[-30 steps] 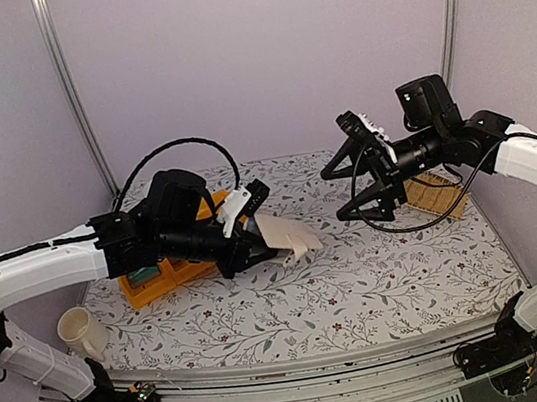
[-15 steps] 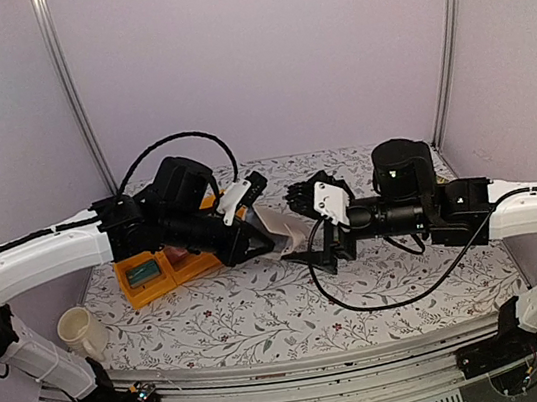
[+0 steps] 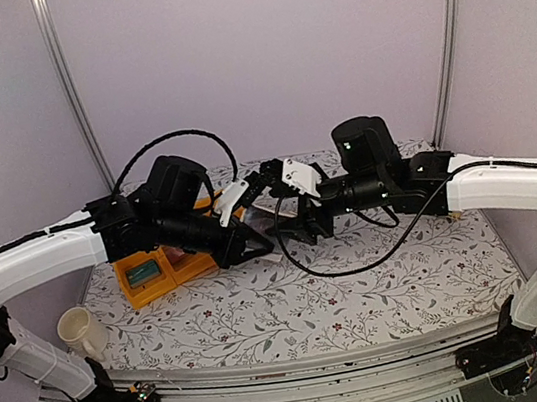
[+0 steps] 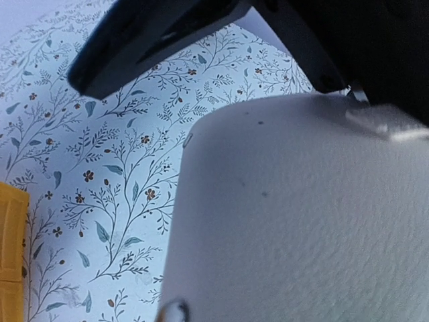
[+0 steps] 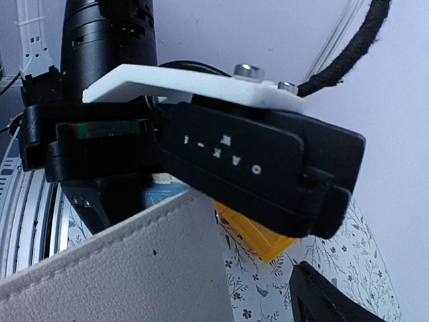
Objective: Take the credit cards out of the card holder
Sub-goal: Pass from the left arm to the right, then pass from the right arm to the left
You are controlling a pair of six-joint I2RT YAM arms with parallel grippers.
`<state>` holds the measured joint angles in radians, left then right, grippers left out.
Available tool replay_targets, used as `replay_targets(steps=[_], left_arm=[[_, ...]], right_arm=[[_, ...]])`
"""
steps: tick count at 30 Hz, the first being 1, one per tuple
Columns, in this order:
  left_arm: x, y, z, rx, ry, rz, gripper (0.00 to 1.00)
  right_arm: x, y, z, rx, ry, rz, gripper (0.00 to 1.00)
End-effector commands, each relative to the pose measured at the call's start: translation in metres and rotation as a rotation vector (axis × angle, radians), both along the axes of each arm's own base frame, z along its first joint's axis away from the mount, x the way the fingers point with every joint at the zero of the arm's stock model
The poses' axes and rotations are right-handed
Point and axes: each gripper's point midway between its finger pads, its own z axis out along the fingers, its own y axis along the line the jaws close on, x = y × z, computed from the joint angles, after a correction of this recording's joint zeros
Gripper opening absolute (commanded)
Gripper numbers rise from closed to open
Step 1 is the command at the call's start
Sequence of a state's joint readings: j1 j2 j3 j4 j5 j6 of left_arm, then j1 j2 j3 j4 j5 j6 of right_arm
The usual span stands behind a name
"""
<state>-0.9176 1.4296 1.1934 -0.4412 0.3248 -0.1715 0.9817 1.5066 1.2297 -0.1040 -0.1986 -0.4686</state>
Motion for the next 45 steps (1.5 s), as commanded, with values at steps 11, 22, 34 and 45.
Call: replay_targets(steps=[11,22,34,45], left_arm=[[-0.047,-0.005,0.033,-0.093,-0.16,-0.281,0.0],[-0.053,-0.002,0.049,-0.165,-0.227,-0.302,0.0],[-0.018,0.028,0.083,-0.361,-0.4,-0.045,0.61],[-0.028,0.082,0.134,-0.672,-0.661,0.124,0.81]], right_arm=[[-0.027,-0.003,-0.011,-0.06,0.244,0.263,0.52],[-0.031,0.001,-0.018,-0.087,0.322,0.291,0.02],[-0.026,0.008,0.086,0.206,0.395,0.282,0.01],[-0.006,-0.023,0.149,0.506,0.634,0.274,0.01]])
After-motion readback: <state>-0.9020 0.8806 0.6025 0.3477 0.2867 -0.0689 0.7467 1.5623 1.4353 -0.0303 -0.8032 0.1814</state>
